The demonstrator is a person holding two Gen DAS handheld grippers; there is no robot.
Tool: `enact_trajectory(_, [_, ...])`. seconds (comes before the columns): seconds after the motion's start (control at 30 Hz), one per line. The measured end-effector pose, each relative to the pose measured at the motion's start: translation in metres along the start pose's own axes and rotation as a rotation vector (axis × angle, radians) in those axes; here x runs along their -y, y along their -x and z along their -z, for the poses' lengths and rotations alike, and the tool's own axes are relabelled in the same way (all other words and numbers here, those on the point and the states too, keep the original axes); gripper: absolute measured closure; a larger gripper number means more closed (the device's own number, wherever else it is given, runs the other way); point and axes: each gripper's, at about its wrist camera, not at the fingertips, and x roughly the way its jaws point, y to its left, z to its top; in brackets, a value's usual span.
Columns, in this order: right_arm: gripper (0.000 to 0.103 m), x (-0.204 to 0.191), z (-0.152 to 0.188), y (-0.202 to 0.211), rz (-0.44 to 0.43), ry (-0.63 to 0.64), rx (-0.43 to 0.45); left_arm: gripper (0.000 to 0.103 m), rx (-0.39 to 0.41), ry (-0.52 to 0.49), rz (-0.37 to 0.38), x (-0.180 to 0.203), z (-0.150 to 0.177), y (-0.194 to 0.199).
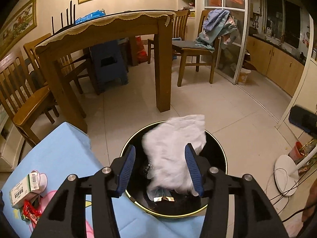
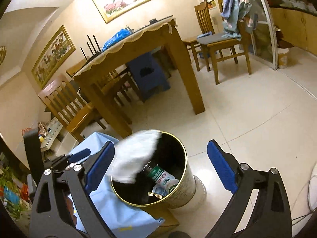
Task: Collect trash
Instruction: 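Drop the cigarette pack into the bin with the right tool while the left tool drops the tissue, then grasp the red candy wrapper with the right tool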
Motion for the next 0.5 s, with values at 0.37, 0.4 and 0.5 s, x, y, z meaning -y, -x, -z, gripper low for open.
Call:
enact_trajectory(0.37, [0.008,-0.085,0.018,-0.017,-0.073,0.136,-0.07,0.01,0.018,0.083,-0.09,-0.064,0.031,0.04])
enact_trajectory(0.4, [0.008,-0.099,0.021,-0.021,-0.082,0.164,-0.083,0.009,0.018,0.1,-0.1,-0.073,0.037,0.044])
enact_trajectory(0.5, [0.006,-0.142,0.035,-0.032,-0.113,0.241,-0.122,0.007,0.012,0.134,-0.161,-0.102,0.055,0.061])
